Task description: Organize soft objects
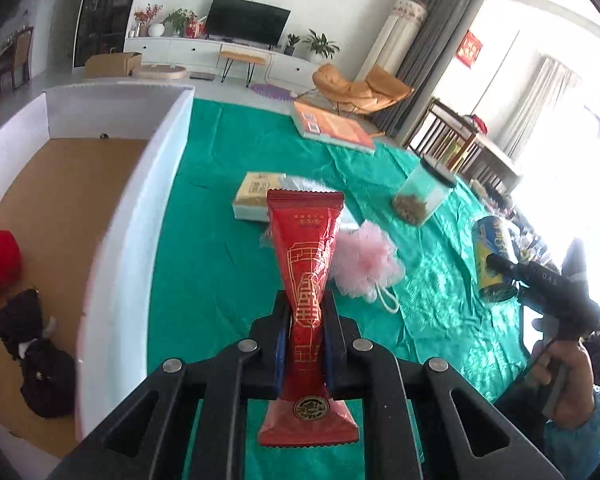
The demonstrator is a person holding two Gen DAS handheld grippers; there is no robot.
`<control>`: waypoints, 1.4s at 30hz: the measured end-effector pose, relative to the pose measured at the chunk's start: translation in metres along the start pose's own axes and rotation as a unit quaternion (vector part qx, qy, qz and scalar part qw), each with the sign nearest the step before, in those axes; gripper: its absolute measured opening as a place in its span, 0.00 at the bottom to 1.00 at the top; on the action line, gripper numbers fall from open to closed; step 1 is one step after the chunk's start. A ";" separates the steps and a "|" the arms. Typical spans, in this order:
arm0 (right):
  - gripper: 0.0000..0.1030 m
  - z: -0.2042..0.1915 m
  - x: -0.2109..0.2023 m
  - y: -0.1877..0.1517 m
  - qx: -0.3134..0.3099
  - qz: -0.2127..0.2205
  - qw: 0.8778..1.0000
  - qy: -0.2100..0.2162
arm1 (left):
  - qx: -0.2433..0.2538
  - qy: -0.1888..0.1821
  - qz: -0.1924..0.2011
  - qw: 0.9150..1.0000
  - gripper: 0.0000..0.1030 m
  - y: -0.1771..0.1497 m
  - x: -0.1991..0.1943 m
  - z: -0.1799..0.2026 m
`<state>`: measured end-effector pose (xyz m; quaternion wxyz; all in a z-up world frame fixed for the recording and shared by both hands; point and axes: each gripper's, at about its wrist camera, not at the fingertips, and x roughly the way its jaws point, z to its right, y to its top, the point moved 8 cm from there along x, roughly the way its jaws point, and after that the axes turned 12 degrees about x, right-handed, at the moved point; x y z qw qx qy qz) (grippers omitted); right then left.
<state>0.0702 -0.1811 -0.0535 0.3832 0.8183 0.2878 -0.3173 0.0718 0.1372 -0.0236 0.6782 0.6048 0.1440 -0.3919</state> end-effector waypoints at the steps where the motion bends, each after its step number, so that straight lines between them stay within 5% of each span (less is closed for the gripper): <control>1: 0.56 -0.020 -0.004 -0.003 -0.015 -0.001 1.000 0.012 | -0.006 0.003 0.012 1.000 0.14 0.007 -0.013 -0.008; 8: 0.56 -0.208 -0.017 -0.058 -0.123 -0.058 0.979 0.151 | -0.034 0.108 0.052 0.992 0.13 0.022 -0.096 -0.107; 13: 0.56 -0.320 -0.001 -0.126 -0.178 -0.130 0.949 0.226 | -0.052 0.224 0.025 0.973 0.17 -0.006 -0.123 -0.175; 14: 0.58 -0.336 0.006 -0.138 -0.187 -0.144 0.942 0.238 | -0.054 0.249 0.017 0.967 0.32 -0.014 -0.124 -0.185; 15: 0.61 -0.348 0.015 -0.151 -0.191 -0.165 0.935 0.250 | -0.058 0.270 0.011 0.961 0.69 -0.020 -0.124 -0.193; 17: 0.71 -0.361 0.034 -0.170 -0.182 -0.214 0.923 0.264 | -0.069 0.301 0.023 0.951 0.99 -0.029 -0.127 -0.199; 21: 0.71 -0.328 0.044 -0.163 -0.183 -0.180 0.938 0.234 | -0.053 0.310 0.041 0.949 1.00 -0.029 -0.121 -0.188; 26: 0.73 -0.210 0.053 -0.118 -0.219 -0.050 0.971 0.081 | 0.010 0.295 0.018 0.955 1.00 -0.017 -0.077 -0.140; 32: 0.73 -0.039 0.057 -0.088 -0.183 0.004 0.979 -0.084 | 0.083 0.262 0.004 0.961 1.00 -0.001 -0.038 -0.064; 36: 0.73 0.022 0.038 -0.077 -0.132 0.001 0.986 -0.105 | 0.132 0.261 -0.007 0.956 1.00 0.004 -0.018 -0.024; 42: 0.73 0.019 0.029 -0.064 -0.133 0.022 0.985 -0.109 | 0.148 0.237 -0.019 0.960 1.00 0.003 0.001 0.012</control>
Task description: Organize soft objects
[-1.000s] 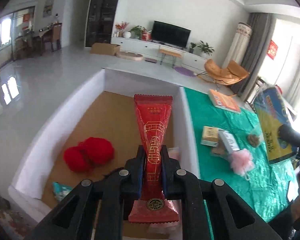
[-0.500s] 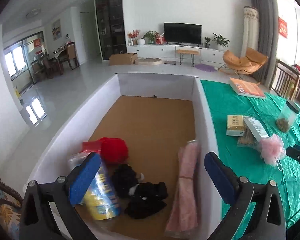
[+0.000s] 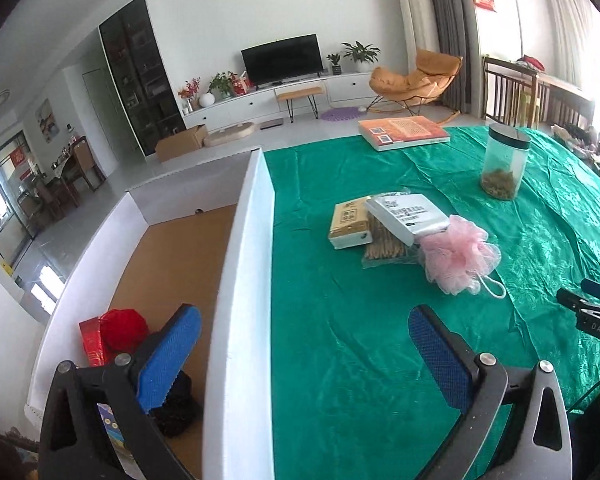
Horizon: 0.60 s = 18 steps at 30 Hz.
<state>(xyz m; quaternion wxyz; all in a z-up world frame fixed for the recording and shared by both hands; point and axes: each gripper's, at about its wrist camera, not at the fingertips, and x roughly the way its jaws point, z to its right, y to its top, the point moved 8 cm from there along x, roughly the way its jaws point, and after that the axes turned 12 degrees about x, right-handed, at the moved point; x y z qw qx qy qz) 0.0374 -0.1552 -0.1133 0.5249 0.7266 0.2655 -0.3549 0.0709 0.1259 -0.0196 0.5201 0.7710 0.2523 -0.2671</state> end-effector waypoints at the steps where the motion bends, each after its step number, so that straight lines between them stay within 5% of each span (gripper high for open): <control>1: 0.73 -0.001 0.002 -0.002 -0.002 -0.004 1.000 -0.001 | -0.001 -0.012 -0.001 1.000 1.00 0.000 0.000 0.008; 6: 0.73 -0.007 0.011 -0.013 -0.034 -0.006 0.999 -0.024 | 0.002 -0.099 -0.013 0.995 1.00 -0.013 0.016 0.060; 10: 0.73 -0.006 0.012 -0.016 -0.051 -0.006 0.998 -0.038 | -0.005 -0.135 -0.056 0.989 1.00 -0.033 0.048 0.087; 18: 0.73 -0.001 0.019 -0.019 -0.038 -0.024 0.998 -0.039 | -0.052 -0.135 -0.087 0.986 1.00 -0.051 0.093 0.080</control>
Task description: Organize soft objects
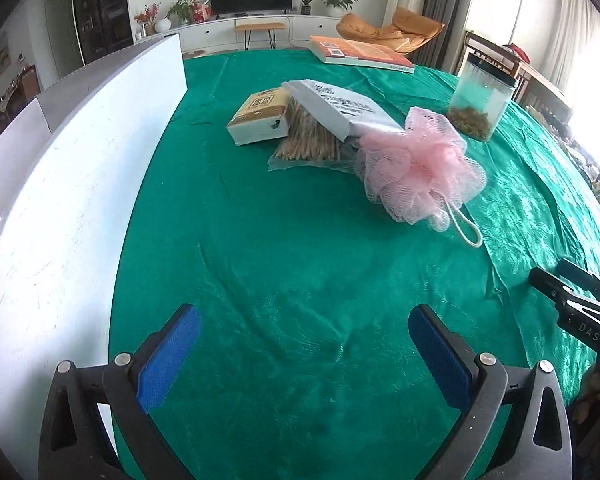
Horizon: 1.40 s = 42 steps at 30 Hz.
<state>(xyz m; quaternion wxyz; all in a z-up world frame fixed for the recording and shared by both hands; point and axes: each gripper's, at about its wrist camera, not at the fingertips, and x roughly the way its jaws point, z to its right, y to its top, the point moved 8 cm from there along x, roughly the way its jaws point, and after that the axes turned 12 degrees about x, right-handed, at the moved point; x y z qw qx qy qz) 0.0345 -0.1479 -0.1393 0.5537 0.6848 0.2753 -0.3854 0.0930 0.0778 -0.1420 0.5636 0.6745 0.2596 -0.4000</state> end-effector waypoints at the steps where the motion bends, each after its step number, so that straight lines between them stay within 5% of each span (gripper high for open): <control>1: 0.73 0.000 0.000 0.000 -0.001 0.000 1.000 -0.002 | -0.001 0.003 -0.002 1.000 1.00 0.000 0.004 -0.002; 15: 0.82 -0.002 0.003 -0.001 -0.001 0.018 1.000 -0.007 | 0.014 0.029 0.007 0.999 1.00 -0.006 0.021 -0.013; 42: 0.83 -0.002 0.003 -0.001 0.002 0.022 1.000 -0.007 | 0.014 0.030 0.009 0.999 1.00 -0.004 0.022 -0.014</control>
